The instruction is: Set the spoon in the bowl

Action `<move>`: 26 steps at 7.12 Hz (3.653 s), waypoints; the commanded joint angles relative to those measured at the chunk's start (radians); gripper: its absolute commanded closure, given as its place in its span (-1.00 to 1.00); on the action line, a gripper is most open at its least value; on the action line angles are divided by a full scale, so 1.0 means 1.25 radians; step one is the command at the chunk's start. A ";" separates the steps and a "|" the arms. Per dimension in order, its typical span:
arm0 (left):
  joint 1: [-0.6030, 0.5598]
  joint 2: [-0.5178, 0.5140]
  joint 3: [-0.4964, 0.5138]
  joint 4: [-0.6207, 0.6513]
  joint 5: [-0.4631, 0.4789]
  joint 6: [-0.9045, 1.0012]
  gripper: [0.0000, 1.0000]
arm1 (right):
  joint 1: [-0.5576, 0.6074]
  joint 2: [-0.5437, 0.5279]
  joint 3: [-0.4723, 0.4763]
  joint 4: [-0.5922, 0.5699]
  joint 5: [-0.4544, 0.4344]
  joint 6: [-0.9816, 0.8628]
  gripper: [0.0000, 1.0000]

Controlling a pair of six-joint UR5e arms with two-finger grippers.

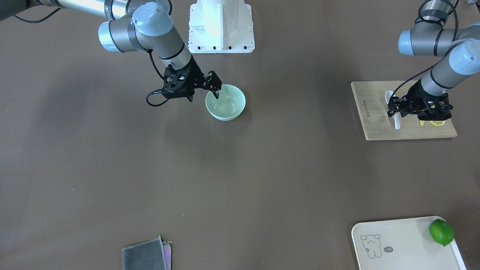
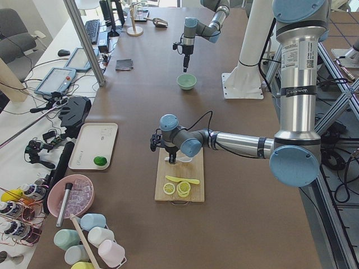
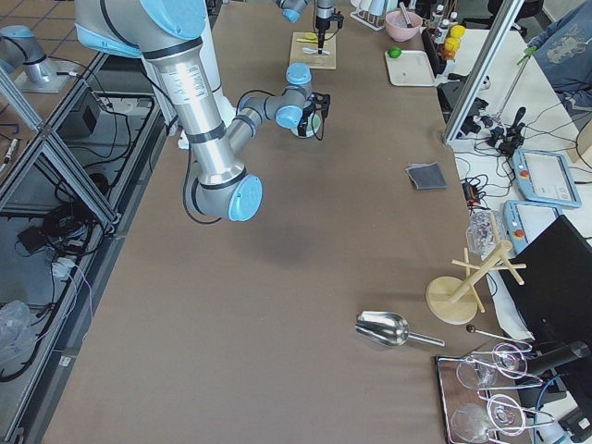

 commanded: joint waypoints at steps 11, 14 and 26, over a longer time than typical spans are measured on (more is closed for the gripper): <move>0.301 -0.709 0.096 0.239 0.127 -0.585 0.87 | 0.344 -0.163 0.043 -0.002 0.260 -0.213 -1.00; 0.311 -0.671 0.083 0.209 0.163 -0.565 -0.96 | 0.367 -0.179 0.068 -0.001 0.280 -0.217 -1.00; -0.403 -0.062 -0.133 0.498 -0.100 0.740 -0.96 | 0.816 -0.385 0.042 -0.413 0.402 -1.193 -1.00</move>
